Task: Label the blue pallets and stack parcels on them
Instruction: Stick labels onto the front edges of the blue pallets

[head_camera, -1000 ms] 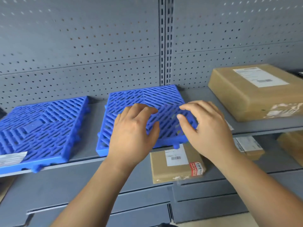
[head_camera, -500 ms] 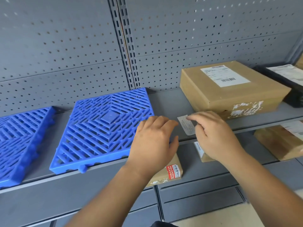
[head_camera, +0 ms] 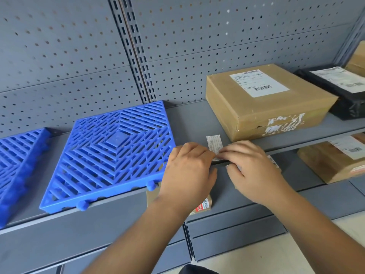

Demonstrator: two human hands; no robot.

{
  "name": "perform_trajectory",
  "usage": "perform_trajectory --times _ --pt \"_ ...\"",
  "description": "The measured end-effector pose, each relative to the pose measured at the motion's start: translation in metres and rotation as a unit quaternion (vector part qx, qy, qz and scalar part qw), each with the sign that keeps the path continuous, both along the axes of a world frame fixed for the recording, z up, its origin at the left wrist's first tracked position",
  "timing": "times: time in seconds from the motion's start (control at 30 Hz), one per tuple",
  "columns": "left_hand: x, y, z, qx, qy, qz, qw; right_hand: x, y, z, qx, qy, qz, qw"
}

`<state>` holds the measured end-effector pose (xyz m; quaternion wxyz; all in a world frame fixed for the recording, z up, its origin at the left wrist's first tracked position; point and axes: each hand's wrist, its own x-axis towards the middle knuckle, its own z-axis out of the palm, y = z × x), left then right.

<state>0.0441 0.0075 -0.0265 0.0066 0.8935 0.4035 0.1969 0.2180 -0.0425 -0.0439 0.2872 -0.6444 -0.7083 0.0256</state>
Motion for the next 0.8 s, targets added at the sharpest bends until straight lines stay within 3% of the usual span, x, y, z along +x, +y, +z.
perform_trajectory --times 0.17,0.43,0.8 --pt "0.002 -0.002 -0.003 -0.008 0.017 -0.007 1.0 0.0 -0.006 -0.003 -0.003 0.011 0.005 1.0" --pt "0.011 -0.007 -0.003 0.012 0.028 0.008 1.0 -0.003 -0.016 -0.008 0.004 0.134 -0.026 0.991" --pt "-0.007 -0.008 0.004 0.085 -0.07 0.017 0.994 0.001 -0.002 -0.003 0.06 0.043 -0.017 0.997"
